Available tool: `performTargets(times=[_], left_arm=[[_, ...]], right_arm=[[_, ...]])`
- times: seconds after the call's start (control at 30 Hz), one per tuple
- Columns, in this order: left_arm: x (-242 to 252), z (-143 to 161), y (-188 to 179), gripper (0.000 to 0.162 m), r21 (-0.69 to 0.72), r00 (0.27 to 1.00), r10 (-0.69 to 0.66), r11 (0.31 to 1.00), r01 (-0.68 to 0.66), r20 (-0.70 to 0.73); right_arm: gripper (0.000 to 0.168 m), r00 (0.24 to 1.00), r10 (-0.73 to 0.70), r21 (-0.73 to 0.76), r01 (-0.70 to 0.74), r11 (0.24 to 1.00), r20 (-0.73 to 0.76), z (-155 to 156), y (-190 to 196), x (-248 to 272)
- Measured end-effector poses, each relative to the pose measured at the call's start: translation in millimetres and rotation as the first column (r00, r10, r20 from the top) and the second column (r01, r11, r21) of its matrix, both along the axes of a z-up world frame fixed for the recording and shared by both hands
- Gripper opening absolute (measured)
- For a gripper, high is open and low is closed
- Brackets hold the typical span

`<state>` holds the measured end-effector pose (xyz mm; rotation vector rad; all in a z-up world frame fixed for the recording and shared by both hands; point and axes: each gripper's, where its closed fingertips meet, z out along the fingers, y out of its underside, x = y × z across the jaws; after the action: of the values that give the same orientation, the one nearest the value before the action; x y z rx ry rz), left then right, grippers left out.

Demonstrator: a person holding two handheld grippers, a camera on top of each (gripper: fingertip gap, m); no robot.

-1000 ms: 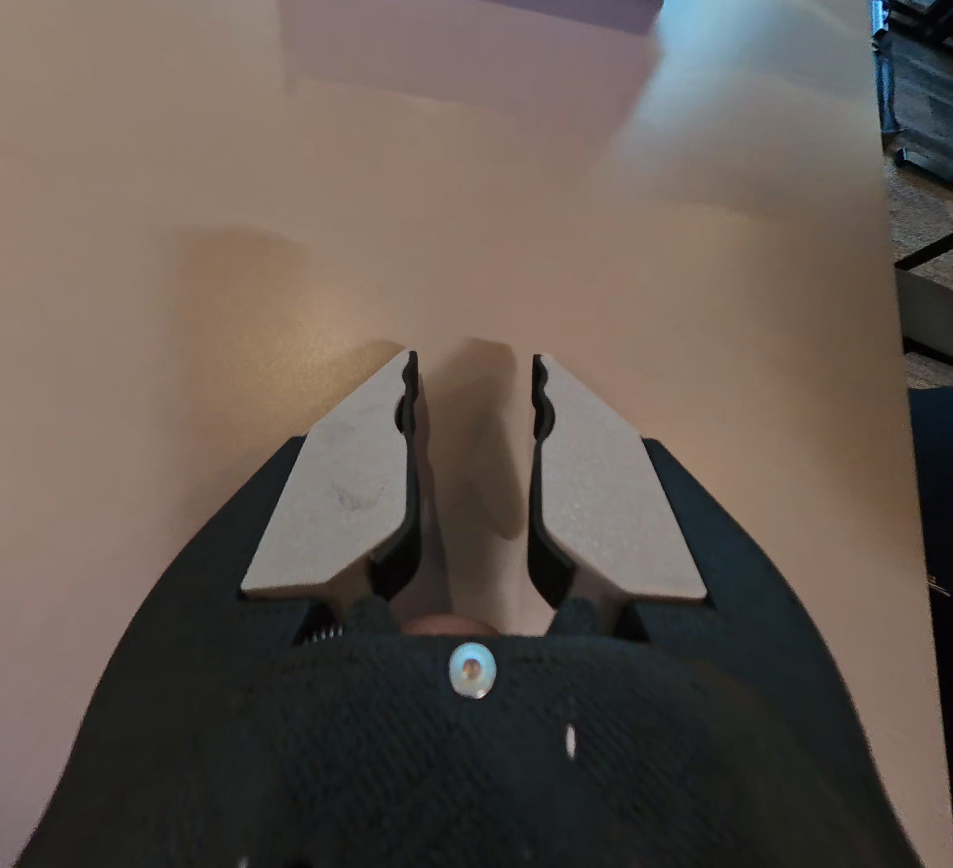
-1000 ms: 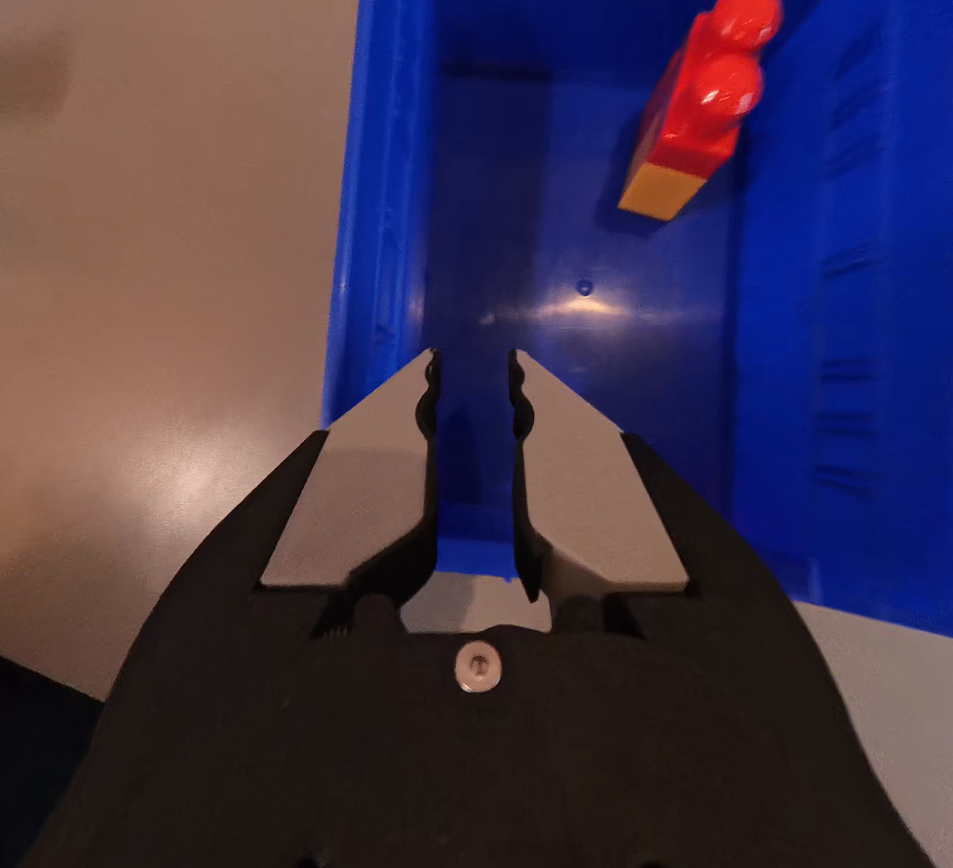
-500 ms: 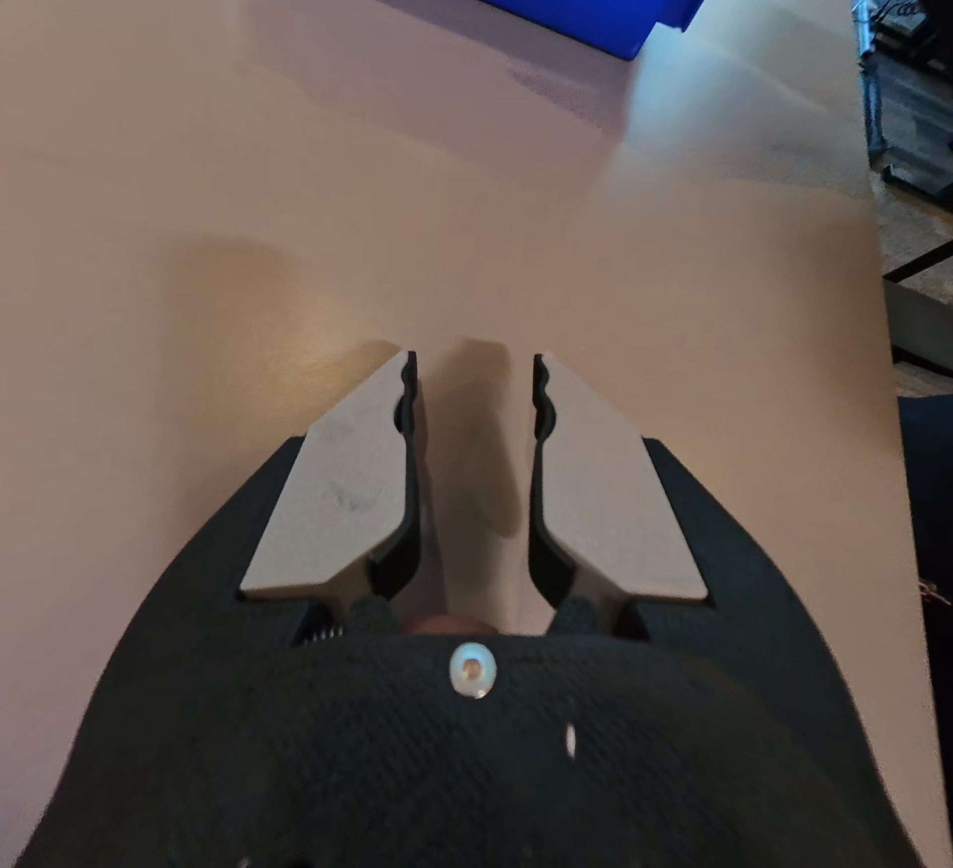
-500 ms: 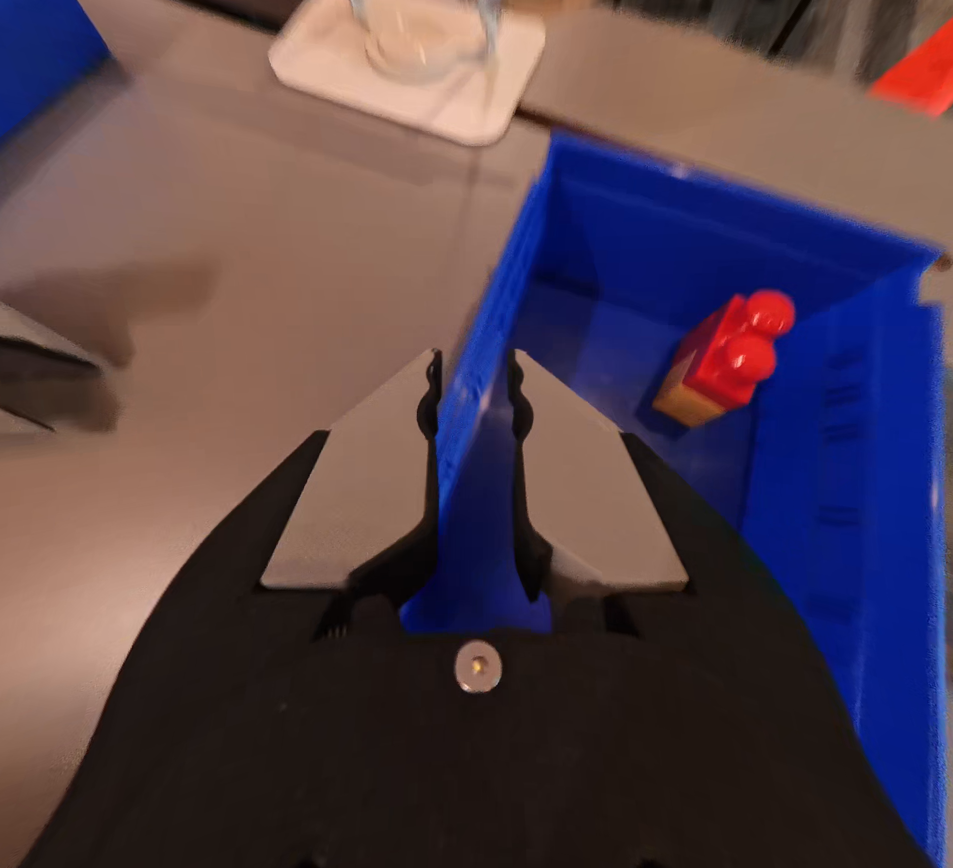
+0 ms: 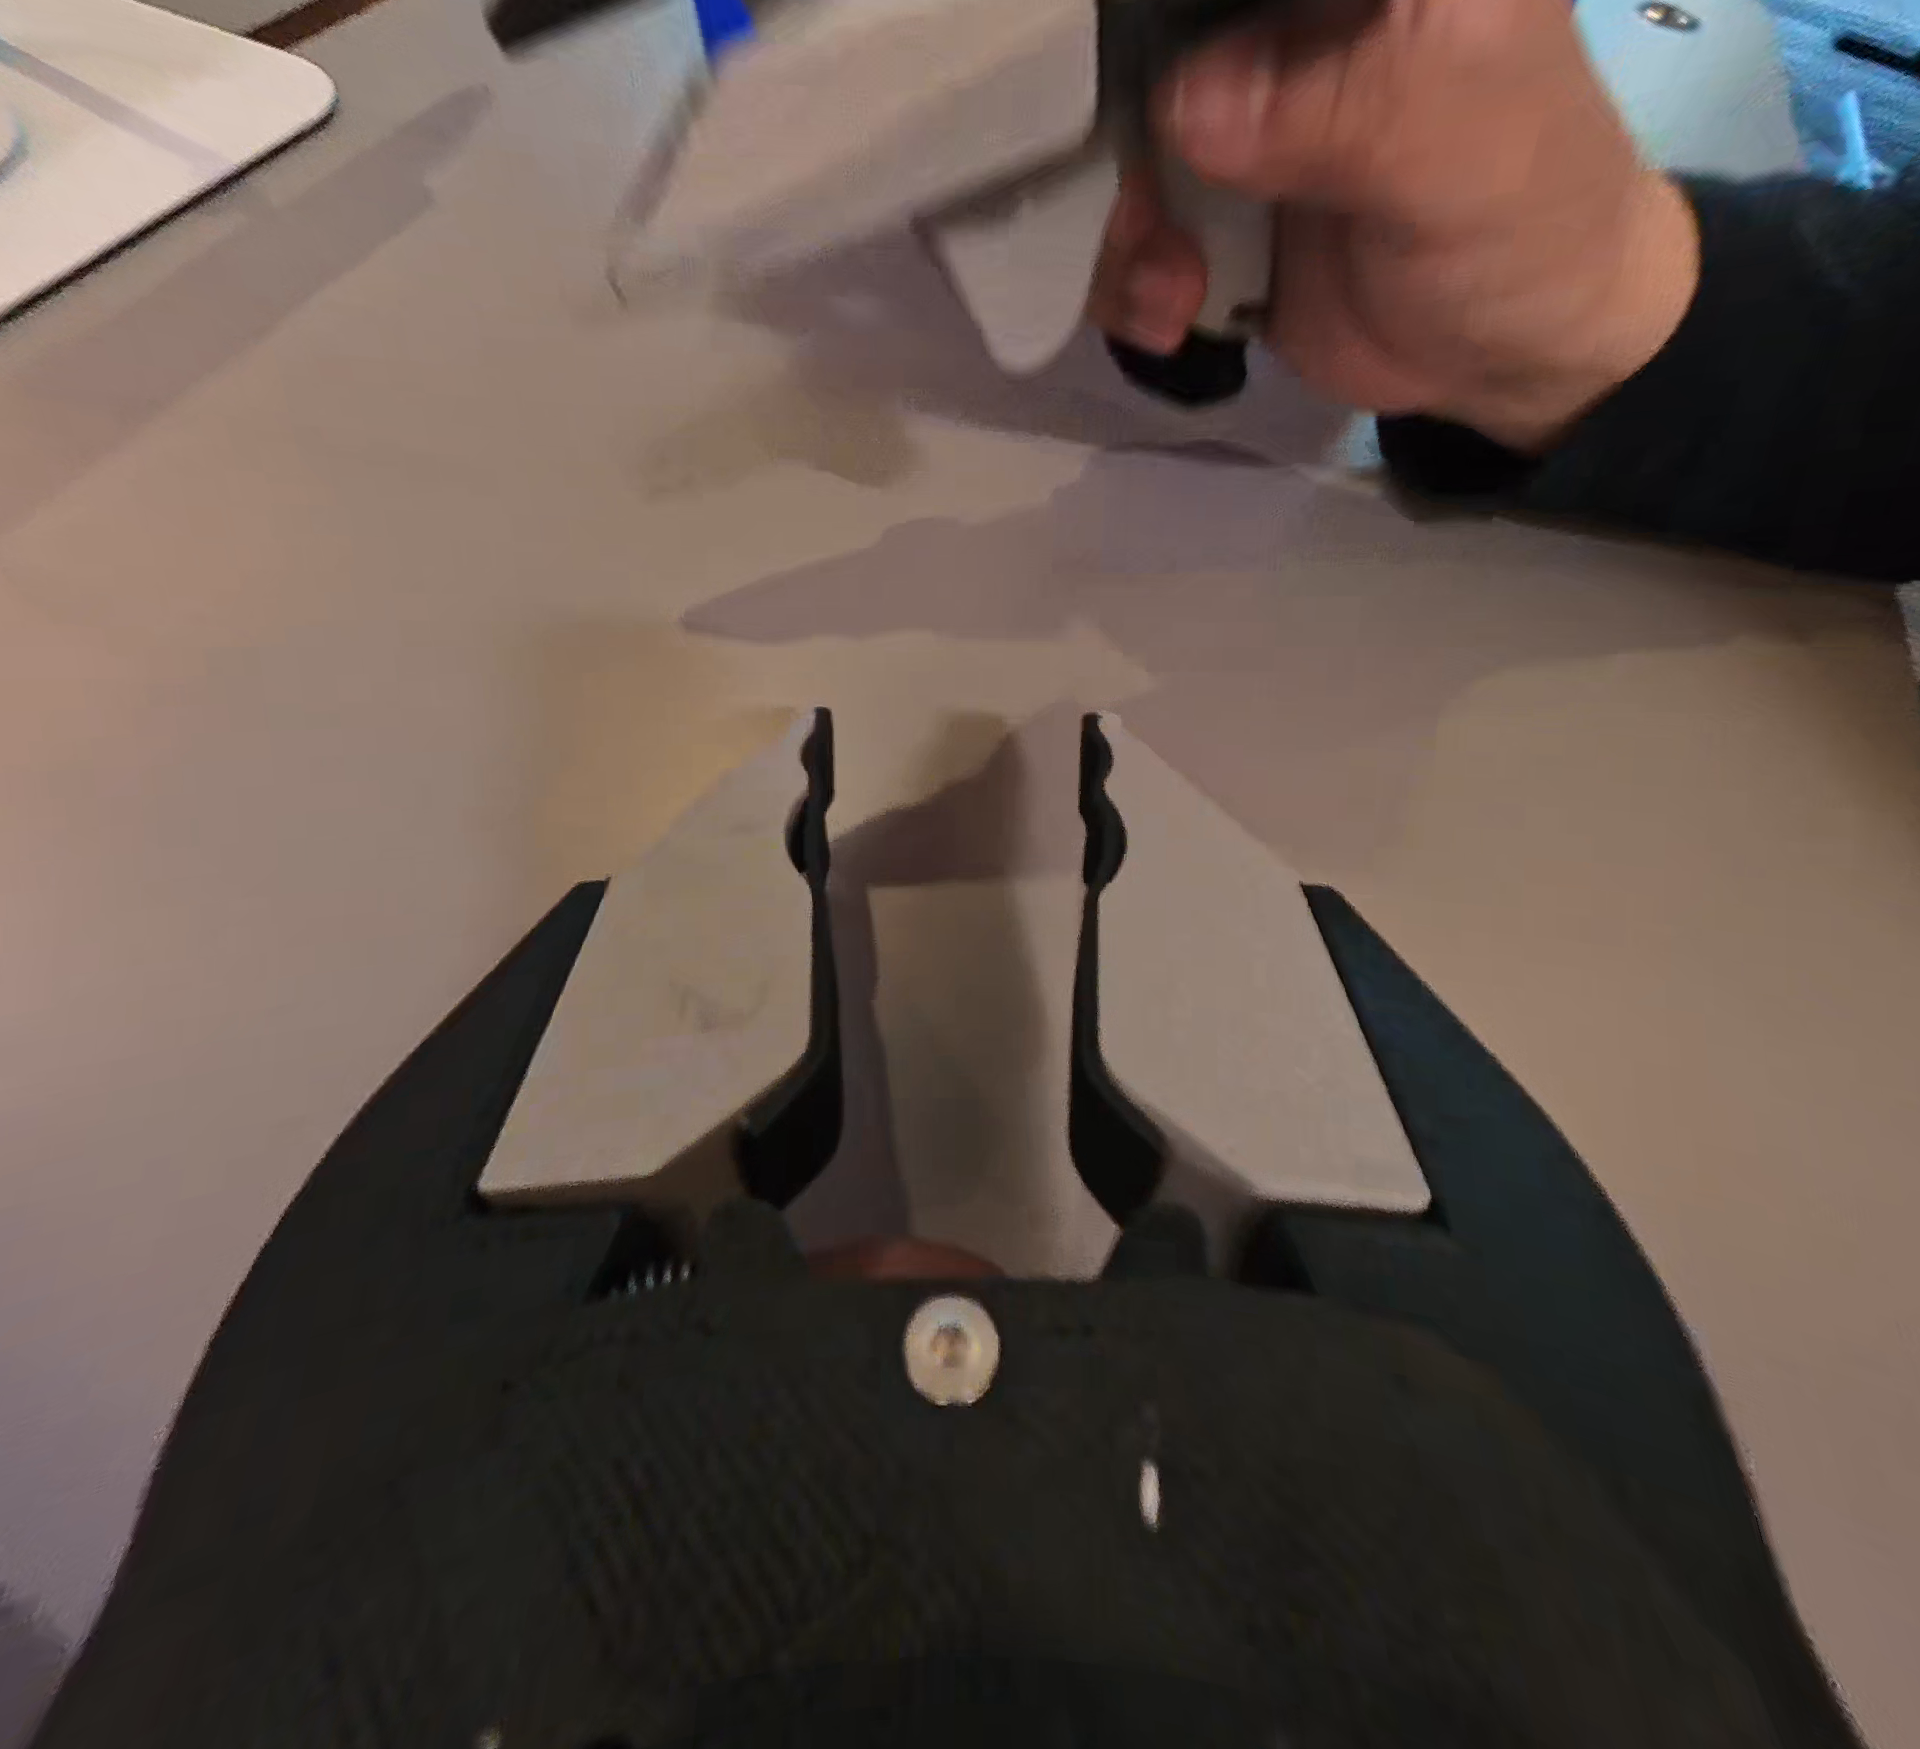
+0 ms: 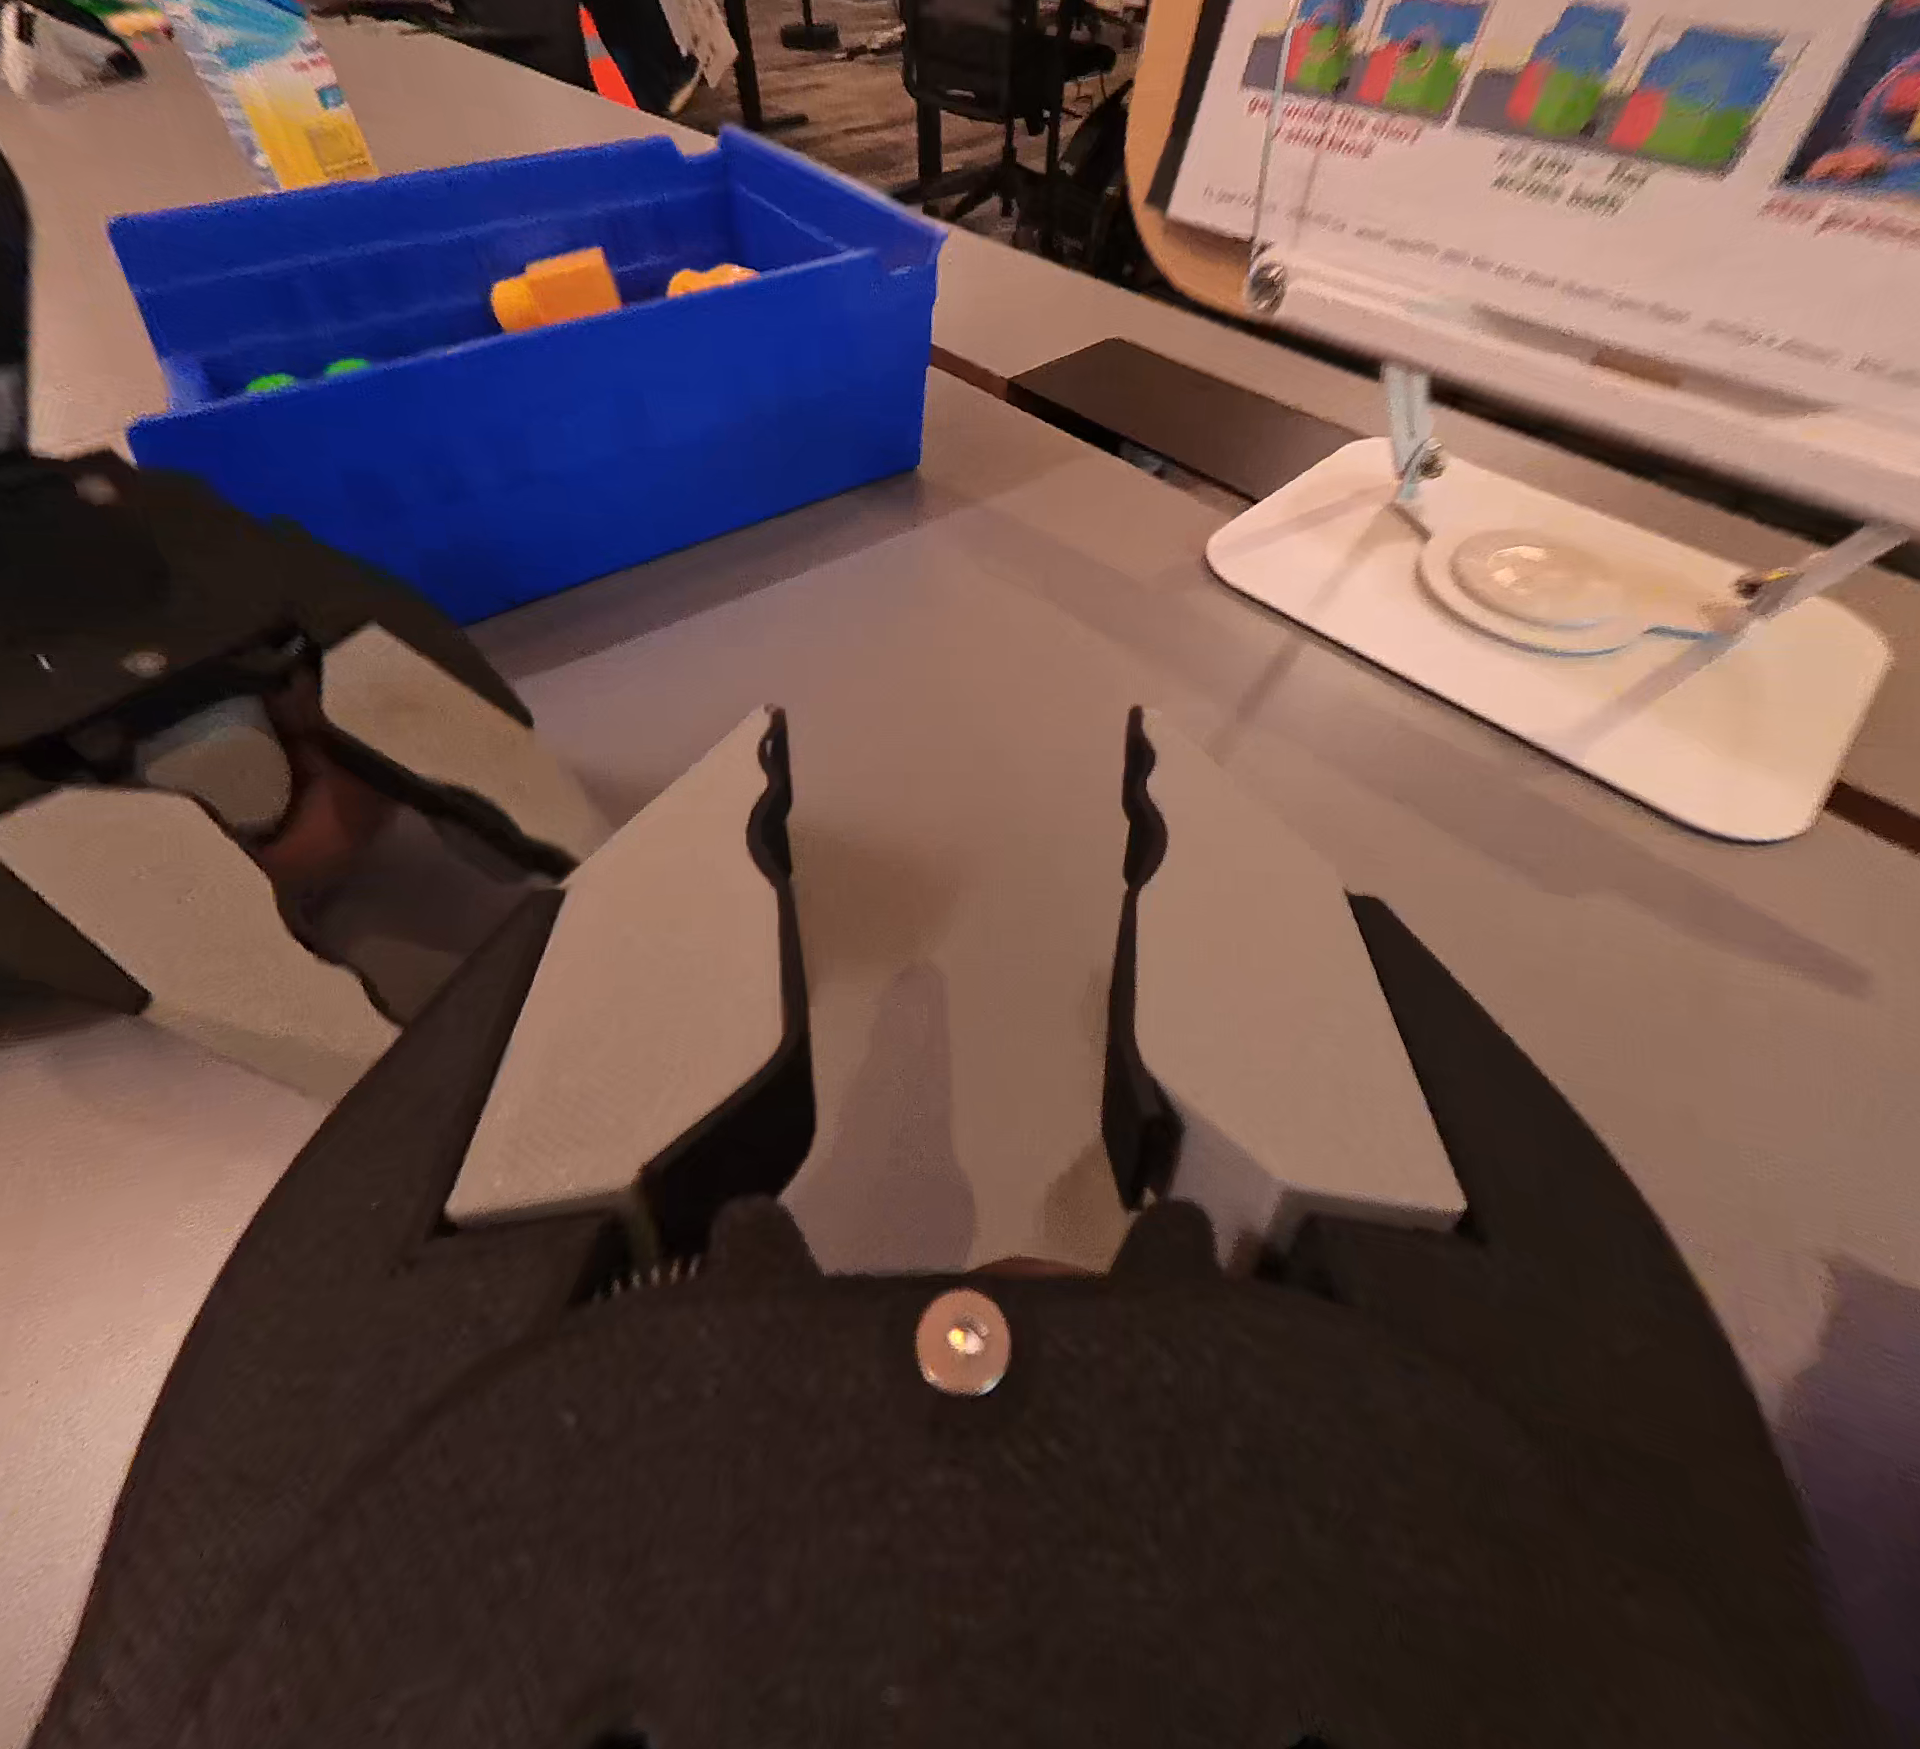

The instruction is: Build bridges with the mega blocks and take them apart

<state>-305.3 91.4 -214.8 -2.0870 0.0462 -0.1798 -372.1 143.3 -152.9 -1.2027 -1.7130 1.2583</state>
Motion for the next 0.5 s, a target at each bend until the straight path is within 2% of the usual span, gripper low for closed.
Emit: performTargets(times=[0.13, 0.27, 0.37, 0.5], left_arm=[[-9.5, 3.2, 2.6, 0.046, 0.023, 0.998, 0.067, 0.997, -0.067, -0.014], [-13.0, 9.9, 5.9, 0.049, 0.063, 0.992, 0.124, 0.990, -0.123, -0.011], [-11.2, 15.4, 7.8, 0.049, 0.083, 0.989, 0.145, 0.986, -0.145, 0.008], [0.8, 26.7, 11.4, 0.049, 0.126, 0.991, 0.119, 0.986, -0.111, -0.061]], right_arm=[[0.068, 1.000, -0.015, 0.050, 0.014, 0.999, 0.016, -22.9, 3.3, 1.4], [0.081, 1.000, -0.023, -0.058, 0.021, 0.998, -0.022, -18.0, 2.2, 4.4], [0.081, 0.997, 0.021, -0.116, -0.030, 0.993, -0.076, -9.5, -5.1, 7.2], [0.081, 0.997, 0.055, -0.118, -0.061, 0.991, -0.051, -15.1, -9.3, 7.5]])
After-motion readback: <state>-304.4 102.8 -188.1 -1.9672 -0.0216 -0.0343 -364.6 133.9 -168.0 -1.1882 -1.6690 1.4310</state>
